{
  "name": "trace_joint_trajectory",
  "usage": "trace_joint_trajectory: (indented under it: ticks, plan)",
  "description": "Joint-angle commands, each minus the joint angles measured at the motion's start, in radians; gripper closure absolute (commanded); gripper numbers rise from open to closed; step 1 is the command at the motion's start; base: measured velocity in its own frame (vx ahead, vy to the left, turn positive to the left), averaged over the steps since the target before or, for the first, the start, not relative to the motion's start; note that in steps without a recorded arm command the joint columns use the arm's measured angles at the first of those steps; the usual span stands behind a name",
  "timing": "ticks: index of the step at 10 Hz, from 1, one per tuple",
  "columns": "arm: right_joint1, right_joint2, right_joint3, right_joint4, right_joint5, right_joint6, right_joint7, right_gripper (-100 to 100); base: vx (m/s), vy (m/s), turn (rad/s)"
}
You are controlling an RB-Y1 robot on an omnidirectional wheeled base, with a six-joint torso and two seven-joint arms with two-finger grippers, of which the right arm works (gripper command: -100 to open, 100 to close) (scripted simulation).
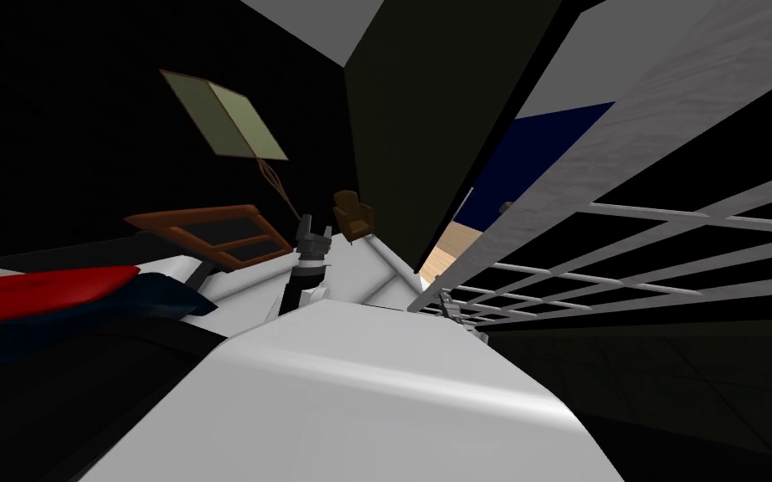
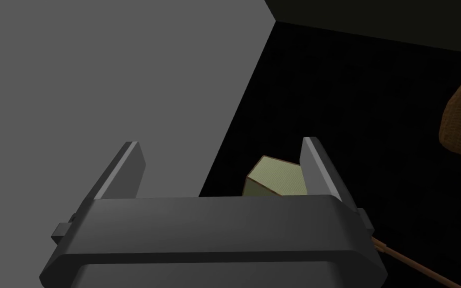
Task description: Pull the door open
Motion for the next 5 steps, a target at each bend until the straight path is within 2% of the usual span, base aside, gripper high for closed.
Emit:
trace_joint_trajectory:
  ticks: [1, 5]
  plan:
    - [0.004, -0.005, 0.012, 0.014, 0.0, -0.02, -0.008, 100, -0.218, -0.032, 0.139]
    - [0.014, -0.022, 0.037, 0.036, -0.002, -0.064, -0.029, 100, -0.205, -0.058, 0.148]
